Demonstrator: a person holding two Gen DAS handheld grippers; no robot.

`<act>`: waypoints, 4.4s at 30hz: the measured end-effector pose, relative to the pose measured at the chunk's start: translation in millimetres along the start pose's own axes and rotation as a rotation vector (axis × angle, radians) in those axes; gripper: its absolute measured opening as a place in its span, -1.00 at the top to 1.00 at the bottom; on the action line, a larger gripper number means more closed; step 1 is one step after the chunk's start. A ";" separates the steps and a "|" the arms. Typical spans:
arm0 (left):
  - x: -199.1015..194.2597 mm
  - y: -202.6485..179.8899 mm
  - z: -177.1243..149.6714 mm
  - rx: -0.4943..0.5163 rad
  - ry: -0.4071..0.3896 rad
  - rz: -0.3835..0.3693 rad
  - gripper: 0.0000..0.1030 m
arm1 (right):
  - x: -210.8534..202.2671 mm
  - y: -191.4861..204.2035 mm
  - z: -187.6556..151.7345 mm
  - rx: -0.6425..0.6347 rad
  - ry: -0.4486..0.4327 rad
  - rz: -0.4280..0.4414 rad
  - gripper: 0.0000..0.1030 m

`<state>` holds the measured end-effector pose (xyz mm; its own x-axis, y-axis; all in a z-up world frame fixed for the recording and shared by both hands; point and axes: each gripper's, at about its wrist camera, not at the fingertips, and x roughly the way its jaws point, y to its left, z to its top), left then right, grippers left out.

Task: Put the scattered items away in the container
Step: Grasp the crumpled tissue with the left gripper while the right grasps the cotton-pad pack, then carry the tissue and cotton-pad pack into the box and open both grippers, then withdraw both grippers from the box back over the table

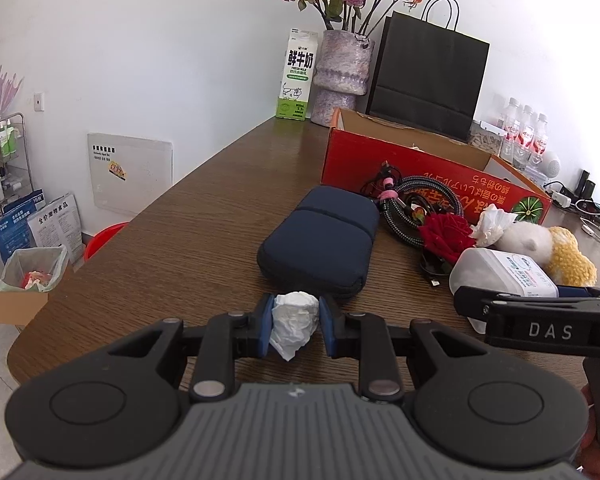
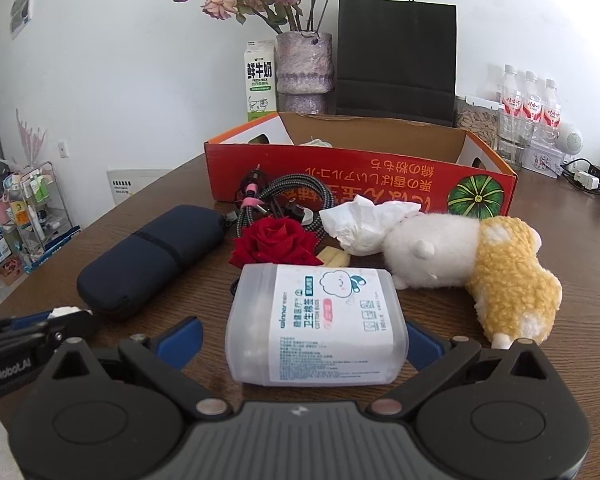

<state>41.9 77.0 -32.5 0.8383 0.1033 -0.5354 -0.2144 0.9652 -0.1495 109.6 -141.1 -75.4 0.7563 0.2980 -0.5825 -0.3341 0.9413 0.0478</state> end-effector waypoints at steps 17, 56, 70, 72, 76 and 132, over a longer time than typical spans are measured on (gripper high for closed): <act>-0.5 -1.0 0.6 0.007 -0.003 -0.002 0.52 | -8.7 -9.3 -4.9 0.035 -0.056 0.011 -0.58; 100.9 -128.8 185.6 -0.028 -0.269 -0.026 0.51 | 32.2 -96.7 163.7 0.129 -0.437 -0.109 -0.58; 215.8 -117.5 167.8 -0.012 0.034 0.128 0.51 | 137.2 -118.0 153.2 0.206 -0.121 -0.123 -0.58; 212.7 -117.9 166.4 -0.012 0.018 0.105 0.51 | 138.4 -117.5 151.1 0.208 -0.115 -0.126 -0.58; 208.8 -121.9 165.7 -0.003 0.003 0.100 0.51 | 132.1 -114.0 148.6 0.193 -0.138 -0.126 -0.58; 103.8 -113.3 151.2 -0.049 -0.325 0.120 -1.00 | 45.9 -98.0 143.9 0.152 -0.322 -0.103 -1.00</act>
<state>229.0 14.6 54.6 0.9197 0.2939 -0.2602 -0.3382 0.9298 -0.1453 258.0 -196.8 9.9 0.9277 0.2126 -0.3068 -0.1781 0.9745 0.1368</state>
